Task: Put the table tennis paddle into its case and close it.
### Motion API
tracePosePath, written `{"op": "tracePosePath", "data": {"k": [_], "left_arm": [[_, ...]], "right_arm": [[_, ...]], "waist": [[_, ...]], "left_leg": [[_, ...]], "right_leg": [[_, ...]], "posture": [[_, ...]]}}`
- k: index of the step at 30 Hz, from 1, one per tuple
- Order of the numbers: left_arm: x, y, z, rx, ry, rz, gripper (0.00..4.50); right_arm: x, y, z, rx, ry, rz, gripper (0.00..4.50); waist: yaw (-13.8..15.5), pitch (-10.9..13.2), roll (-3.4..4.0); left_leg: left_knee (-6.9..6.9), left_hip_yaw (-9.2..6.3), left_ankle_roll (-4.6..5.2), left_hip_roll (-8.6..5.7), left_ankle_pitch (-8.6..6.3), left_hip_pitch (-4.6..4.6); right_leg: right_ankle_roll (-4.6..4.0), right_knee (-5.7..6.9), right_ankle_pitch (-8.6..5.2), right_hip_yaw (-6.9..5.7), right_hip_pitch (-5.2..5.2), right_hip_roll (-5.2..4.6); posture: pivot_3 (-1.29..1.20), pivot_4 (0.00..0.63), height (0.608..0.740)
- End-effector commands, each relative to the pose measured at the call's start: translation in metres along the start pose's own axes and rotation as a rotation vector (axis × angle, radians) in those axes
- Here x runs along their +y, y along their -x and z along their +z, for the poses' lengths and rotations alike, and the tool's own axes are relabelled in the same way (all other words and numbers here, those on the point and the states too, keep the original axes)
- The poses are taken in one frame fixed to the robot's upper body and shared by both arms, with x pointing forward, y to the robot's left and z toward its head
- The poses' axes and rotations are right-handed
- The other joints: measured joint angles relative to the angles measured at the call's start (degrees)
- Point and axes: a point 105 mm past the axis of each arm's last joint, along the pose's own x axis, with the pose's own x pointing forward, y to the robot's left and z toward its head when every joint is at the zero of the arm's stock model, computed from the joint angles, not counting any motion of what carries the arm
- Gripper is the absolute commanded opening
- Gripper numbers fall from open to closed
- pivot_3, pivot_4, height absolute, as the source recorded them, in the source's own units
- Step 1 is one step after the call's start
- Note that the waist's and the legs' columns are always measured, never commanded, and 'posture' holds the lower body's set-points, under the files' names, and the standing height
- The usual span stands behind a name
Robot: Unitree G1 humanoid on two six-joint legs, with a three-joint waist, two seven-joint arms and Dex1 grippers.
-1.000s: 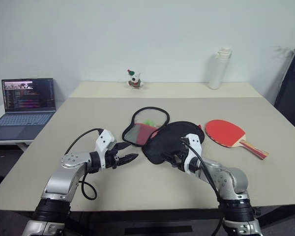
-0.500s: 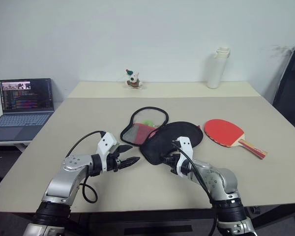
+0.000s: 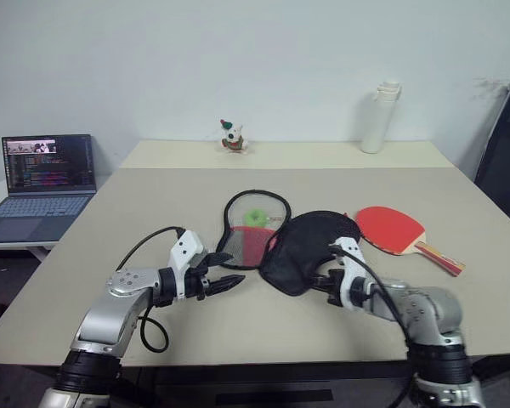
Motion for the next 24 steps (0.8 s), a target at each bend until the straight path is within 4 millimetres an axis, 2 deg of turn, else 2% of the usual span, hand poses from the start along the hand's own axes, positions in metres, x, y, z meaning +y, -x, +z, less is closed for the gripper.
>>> {"op": "tracePosePath", "data": {"k": [1, 8, 15, 21, 24], "left_arm": [[-0.007, -0.001, 0.008, -0.018, -0.032, -0.033, 3.25], [-0.009, -0.004, 0.01, -0.016, -0.04, -0.046, 3.25], [-0.011, -0.006, 0.009, -0.018, -0.04, -0.052, 3.25], [-0.011, -0.007, 0.009, -0.018, -0.045, -0.052, 3.25], [-0.011, -0.008, 0.008, -0.019, -0.045, -0.054, 3.25]], "right_arm": [[-0.017, 0.028, 0.012, 0.035, 0.09, -0.002, 0.02], [-0.047, 0.047, 0.027, 0.117, 0.247, -0.05, 0.02], [-0.062, 0.047, 0.052, 0.118, 0.334, -0.078, 0.02], [-0.074, 0.049, 0.06, 0.119, 0.344, -0.099, 0.02], [-0.083, 0.053, 0.064, 0.104, 0.35, -0.139, 0.67]], "waist": [[0.16, 0.04, 0.05], [-0.04, 0.1, 0.01], [0.03, 0.14, -0.03], [0.15, 0.16, -0.02], [0.16, 0.16, -0.02]], "left_leg": [[0.0, 0.01, 0.0, -0.02, 0.0, 0.0], [-0.03, 0.03, 0.01, 0.06, 0.0, 0.01], [-0.01, 0.06, 0.01, 0.04, 0.0, -0.02], [-0.01, 0.06, 0.01, 0.03, -0.01, -0.04], [-0.01, 0.07, 0.01, 0.02, -0.01, -0.04]], "right_leg": [[0.0, -0.03, 0.0, 0.0, 0.0, -0.03], [0.01, -0.03, -0.02, 0.01, -0.01, 0.09], [0.03, -0.05, -0.01, 0.04, -0.02, 0.07], [0.02, -0.05, -0.01, 0.03, -0.03, 0.05], [0.02, -0.04, 0.0, 0.04, -0.03, 0.04]], "posture": [[0.0, 0.15, 0.74], [0.0, 0.15, 0.74], [0.0, 0.15, 0.74], [0.0, 0.15, 0.74], [0.0, 0.15, 0.74]]}}
